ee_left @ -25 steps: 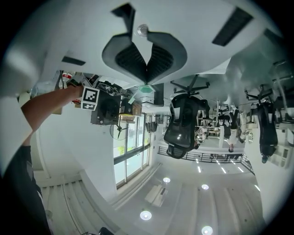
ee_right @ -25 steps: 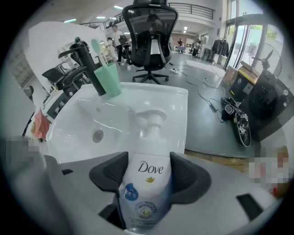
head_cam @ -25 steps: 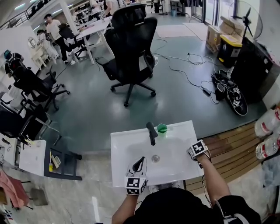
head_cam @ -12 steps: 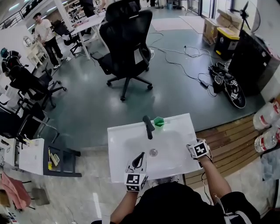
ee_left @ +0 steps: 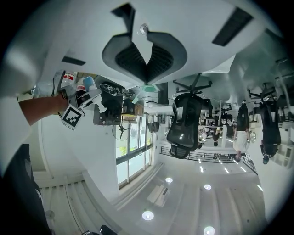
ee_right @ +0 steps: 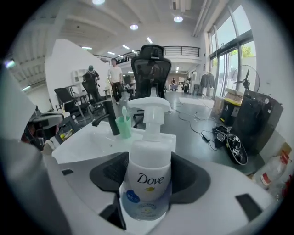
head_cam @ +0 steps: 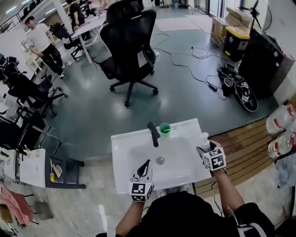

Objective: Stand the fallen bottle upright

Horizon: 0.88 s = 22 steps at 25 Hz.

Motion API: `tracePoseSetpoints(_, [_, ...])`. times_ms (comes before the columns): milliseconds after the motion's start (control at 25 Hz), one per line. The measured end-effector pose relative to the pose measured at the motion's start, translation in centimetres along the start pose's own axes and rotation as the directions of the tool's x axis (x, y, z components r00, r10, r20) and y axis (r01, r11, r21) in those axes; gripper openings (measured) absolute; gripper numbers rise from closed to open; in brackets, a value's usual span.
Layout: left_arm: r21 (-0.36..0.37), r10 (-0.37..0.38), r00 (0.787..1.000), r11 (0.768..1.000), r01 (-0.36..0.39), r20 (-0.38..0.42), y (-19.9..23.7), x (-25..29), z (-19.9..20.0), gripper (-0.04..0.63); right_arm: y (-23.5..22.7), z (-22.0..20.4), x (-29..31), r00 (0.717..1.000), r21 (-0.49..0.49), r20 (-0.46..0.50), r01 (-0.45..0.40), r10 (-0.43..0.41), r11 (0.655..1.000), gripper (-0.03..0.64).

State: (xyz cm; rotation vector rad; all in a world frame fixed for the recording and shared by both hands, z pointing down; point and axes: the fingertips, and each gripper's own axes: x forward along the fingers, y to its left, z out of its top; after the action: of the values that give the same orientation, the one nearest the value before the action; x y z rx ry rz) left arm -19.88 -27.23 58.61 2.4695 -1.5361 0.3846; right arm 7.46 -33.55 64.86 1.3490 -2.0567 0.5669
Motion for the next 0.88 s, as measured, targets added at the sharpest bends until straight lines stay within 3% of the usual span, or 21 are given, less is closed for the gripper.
tracePoseSetpoints(320, [0.004,0.001,1.000,1.000,-0.001,0.004,-0.3,0.4,0.3,0.017,-0.4,5.4,-0.8,0.981,-0.034,0.192,0.025,-0.018,0.999,0.290])
tracePoseSetpoints(680, [0.004,0.034,0.999,0.999,-0.034,-0.025,0.6,0.6,-0.4,0.017,-0.8,9.6,3.5,0.928,-0.057,0.372,0.033,-0.010,0.998,0.291])
tracePoseSetpoints(880, [0.010,0.057,0.997,0.998,-0.056,-0.048,1.2,1.3,-0.9,0.017,-0.5,11.1,7.2,0.909,-0.073,0.416,0.028,0.005,0.997,0.291])
